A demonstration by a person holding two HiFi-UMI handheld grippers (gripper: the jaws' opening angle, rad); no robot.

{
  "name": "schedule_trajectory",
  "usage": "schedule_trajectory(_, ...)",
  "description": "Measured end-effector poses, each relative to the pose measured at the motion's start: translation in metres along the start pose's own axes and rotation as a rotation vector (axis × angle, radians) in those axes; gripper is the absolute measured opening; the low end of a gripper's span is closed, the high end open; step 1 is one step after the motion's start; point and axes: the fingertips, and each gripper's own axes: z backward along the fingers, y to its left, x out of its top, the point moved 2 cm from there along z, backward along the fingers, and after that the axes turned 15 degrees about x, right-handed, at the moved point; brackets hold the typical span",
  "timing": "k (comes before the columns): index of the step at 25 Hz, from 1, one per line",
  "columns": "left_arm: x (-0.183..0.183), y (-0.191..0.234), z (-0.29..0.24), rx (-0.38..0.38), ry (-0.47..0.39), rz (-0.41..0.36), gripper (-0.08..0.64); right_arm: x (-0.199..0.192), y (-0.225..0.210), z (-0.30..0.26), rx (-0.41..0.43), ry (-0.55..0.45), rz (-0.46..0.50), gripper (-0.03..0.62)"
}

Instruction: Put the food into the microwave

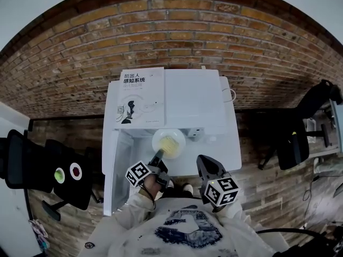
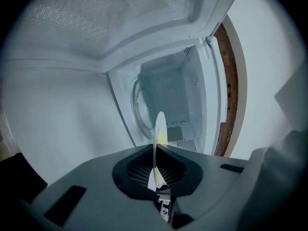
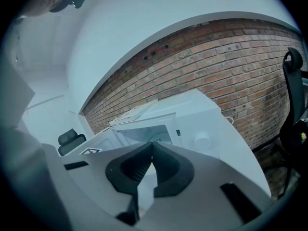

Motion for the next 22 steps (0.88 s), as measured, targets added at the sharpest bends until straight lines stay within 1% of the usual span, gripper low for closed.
schedule_trajectory(9,0.017,0.001,-0.025,0.01,-0.007,0.029,0.017,0.004,-0.004,-0.015,0.007,0.009,-0.001,0.014)
schedule_trajectory(14,0.02,0.0,-0.035,0.008,-0.005,0.045,0.017,0.0,-0.002,-0.019,0.012,0.029,-0.006,0.014)
schedule_trajectory(18,0.026,0.002,-0.044,0.008,-0.021,0.083,0.017,-0.004,-0.002,-0.023,0.013,0.04,-0.013,0.014)
schedule_trajectory(22,0.03,0.005,-0.05,0.014,-0.037,0.106,0.017,-0.006,-0.004,-0.022,0.006,0.046,-0.022,0.014)
